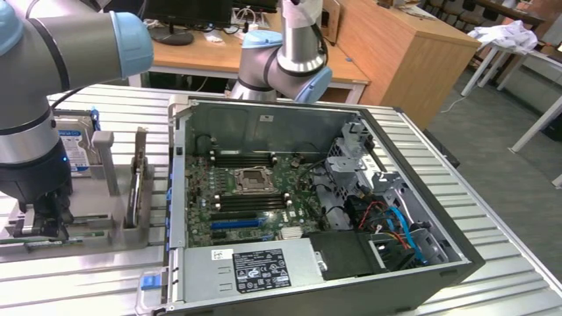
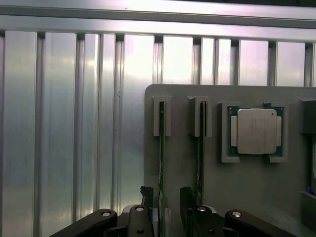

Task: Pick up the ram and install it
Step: 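Pick up the ram and move it above insertion slot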

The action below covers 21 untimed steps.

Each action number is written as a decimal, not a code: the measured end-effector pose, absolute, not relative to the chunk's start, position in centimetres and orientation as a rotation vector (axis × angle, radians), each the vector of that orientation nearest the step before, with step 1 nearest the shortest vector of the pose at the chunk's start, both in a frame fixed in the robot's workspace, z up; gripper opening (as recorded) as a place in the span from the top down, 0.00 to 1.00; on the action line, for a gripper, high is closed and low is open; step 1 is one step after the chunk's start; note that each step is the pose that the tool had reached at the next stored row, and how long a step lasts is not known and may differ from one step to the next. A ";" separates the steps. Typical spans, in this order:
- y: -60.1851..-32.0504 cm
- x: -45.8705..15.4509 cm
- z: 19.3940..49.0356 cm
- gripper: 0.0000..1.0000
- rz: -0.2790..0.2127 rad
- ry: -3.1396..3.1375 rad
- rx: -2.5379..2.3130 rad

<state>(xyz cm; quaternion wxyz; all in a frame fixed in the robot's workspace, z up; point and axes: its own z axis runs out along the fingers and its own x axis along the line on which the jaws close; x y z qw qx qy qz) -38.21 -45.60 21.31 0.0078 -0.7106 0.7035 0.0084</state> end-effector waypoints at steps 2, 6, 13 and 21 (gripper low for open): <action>-45.6 -38.2 21.3 0.64 0.026 2.199 -2.221; -45.6 -38.2 21.3 0.64 0.026 2.199 -2.221; -45.6 -38.2 21.0 0.64 0.026 2.199 -2.221; -45.6 -38.2 20.7 0.64 0.026 2.199 -2.221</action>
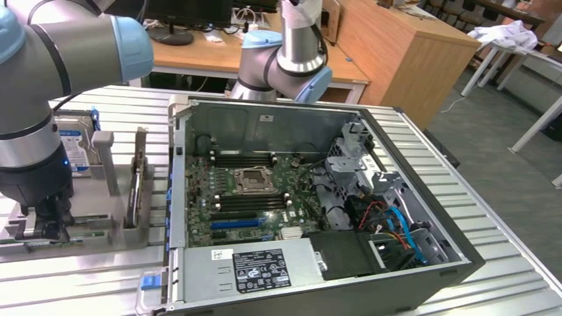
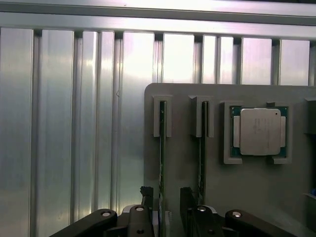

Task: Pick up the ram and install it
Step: 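Pick up the ram and move it above insertion slot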

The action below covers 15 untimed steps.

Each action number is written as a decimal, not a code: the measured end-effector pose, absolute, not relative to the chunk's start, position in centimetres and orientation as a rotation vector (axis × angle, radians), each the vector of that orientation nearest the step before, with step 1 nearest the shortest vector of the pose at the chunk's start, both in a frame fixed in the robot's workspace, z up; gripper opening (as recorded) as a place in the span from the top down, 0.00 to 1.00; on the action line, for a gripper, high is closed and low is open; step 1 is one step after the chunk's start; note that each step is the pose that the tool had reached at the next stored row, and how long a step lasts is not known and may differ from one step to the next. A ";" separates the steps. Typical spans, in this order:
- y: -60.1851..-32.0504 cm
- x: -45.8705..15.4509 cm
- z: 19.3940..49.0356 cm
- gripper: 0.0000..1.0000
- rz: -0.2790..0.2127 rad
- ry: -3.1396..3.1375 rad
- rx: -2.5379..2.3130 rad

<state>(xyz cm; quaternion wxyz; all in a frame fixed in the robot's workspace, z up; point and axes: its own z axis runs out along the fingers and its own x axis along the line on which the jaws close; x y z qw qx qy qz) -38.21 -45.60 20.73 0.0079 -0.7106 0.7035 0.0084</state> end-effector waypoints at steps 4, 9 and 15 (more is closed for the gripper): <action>-45.6 -38.2 20.7 0.64 0.026 2.199 -2.221; -45.6 -38.0 20.7 0.64 0.026 2.199 -2.221; -45.7 -37.6 20.6 0.64 0.027 2.199 -2.221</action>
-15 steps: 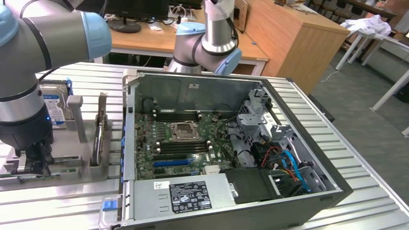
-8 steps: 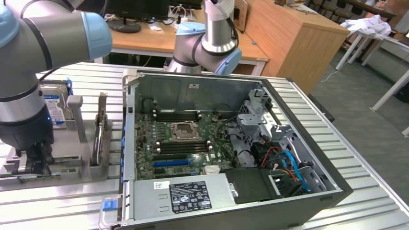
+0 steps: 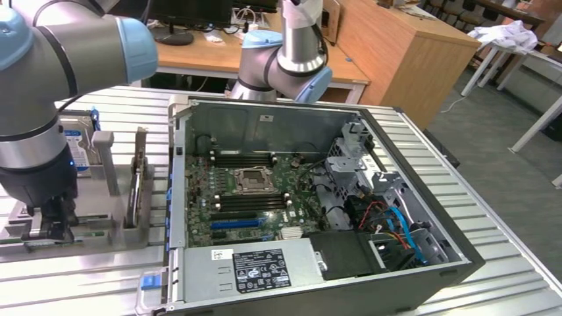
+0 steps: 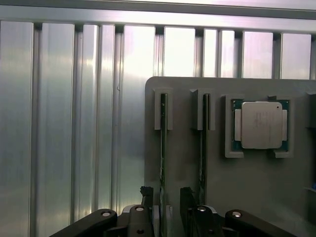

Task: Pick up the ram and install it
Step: 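Pick up the ram and move it above insertion slot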

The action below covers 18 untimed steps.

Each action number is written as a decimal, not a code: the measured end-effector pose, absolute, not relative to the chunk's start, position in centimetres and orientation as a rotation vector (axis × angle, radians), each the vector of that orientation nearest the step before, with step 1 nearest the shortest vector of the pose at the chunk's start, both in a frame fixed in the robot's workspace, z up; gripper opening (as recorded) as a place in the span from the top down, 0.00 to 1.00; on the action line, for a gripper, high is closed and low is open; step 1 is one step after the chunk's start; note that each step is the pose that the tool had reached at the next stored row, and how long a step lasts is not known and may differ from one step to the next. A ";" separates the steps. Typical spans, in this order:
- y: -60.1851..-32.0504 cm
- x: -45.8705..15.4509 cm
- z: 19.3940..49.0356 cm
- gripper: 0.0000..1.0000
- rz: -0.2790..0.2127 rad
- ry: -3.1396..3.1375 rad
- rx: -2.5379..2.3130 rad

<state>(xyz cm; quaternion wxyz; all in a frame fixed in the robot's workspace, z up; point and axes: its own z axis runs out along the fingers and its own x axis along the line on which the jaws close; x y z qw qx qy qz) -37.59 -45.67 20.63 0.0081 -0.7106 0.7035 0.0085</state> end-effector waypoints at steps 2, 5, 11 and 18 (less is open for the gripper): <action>-45.7 -37.5 20.6 0.64 0.027 2.199 -2.221; -45.7 -37.5 20.6 0.64 0.027 2.199 -2.221; -45.7 -37.4 20.6 0.64 0.027 2.197 -2.223; -45.7 -37.4 20.6 0.64 0.027 2.194 -2.226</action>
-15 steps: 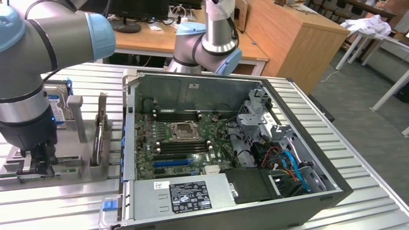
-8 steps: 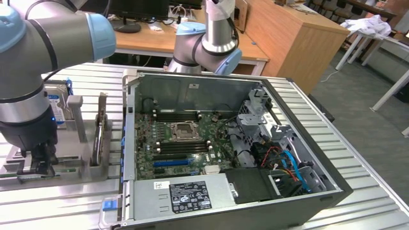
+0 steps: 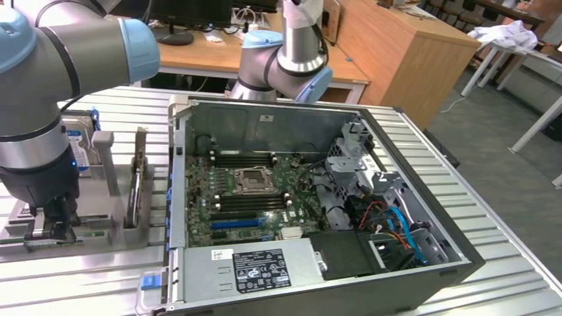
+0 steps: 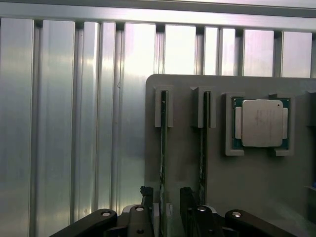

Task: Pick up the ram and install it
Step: 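Pick up the ram and move it above insertion slot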

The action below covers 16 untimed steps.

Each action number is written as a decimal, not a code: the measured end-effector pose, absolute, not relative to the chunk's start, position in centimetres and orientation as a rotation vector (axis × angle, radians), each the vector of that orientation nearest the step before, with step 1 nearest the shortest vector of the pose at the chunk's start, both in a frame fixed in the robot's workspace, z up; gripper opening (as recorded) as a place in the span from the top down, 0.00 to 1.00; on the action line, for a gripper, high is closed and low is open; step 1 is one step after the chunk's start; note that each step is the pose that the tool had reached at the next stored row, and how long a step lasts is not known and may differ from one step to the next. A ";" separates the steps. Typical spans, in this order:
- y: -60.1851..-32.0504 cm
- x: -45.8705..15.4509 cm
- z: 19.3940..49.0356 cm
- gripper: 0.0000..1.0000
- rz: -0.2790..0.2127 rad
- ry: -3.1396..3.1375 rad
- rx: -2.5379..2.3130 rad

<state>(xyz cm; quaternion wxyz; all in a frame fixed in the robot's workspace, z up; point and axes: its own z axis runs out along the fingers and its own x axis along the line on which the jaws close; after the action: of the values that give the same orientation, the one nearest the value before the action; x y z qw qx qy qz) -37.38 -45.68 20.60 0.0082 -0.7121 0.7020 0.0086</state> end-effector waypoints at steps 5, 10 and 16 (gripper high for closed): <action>-45.7 -37.4 20.6 0.64 0.027 2.194 -2.226; -45.7 -37.4 20.6 0.64 0.027 2.194 -2.226; -45.7 -37.4 20.6 0.73 0.027 2.194 -2.225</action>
<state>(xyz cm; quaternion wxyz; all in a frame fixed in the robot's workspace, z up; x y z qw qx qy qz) -37.38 -45.68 20.60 0.0082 -0.7121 0.7020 0.0086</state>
